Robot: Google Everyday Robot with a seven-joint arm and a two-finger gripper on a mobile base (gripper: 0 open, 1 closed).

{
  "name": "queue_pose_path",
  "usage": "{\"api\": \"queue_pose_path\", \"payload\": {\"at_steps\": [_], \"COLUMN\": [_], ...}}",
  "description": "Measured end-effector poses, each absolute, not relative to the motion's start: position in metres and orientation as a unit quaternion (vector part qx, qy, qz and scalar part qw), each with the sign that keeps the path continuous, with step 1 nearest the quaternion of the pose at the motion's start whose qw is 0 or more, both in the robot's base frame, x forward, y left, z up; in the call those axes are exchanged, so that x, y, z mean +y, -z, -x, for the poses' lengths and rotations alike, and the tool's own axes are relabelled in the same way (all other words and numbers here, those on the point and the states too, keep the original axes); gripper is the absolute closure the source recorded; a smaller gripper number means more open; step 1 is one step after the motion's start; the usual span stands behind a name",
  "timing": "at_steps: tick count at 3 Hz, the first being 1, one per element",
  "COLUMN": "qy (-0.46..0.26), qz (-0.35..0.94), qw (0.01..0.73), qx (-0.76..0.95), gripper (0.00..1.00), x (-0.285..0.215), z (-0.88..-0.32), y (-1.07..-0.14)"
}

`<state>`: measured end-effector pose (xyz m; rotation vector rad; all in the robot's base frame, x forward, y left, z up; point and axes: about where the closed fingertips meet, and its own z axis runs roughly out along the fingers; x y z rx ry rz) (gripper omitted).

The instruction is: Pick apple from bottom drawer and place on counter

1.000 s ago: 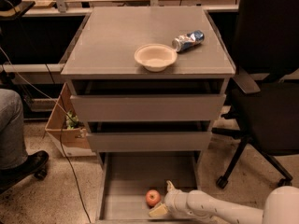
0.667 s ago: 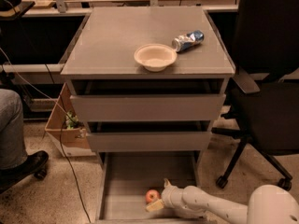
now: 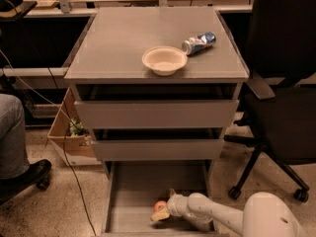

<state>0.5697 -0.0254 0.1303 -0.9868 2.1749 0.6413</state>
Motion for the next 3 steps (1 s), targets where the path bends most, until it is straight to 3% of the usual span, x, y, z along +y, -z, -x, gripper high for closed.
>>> {"api": "queue_pose_path", "payload": {"at_steps": [2,3], "qy": [-0.243,-0.229], "qz": [0.377,0.391], "qw": [0.313,0.331], "qx": [0.837,0.828], "gripper": [0.45,0.70], "x": [-0.028,-0.024], "z": [-0.564,-0.568], "y": [-0.118,-0.154]}}
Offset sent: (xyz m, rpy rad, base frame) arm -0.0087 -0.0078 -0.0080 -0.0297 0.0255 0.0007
